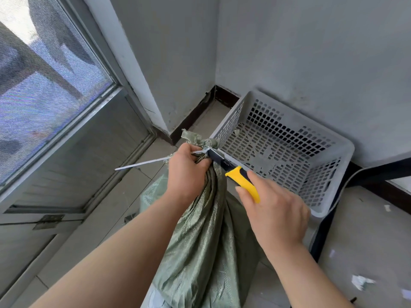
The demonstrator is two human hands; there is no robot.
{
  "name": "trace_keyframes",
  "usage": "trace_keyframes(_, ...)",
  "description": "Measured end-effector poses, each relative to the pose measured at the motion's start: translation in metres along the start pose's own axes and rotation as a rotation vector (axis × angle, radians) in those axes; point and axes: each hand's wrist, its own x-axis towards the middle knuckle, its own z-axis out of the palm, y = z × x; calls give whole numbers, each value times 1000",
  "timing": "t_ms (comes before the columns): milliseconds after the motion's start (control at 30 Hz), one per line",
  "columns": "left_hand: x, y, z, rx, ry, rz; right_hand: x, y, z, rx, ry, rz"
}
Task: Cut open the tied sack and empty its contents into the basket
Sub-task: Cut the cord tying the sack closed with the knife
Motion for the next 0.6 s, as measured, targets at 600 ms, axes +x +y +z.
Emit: trace_keyframes(600, 4, 4, 2, 92, 16, 64, 20, -11, -6, 324, -367, 431)
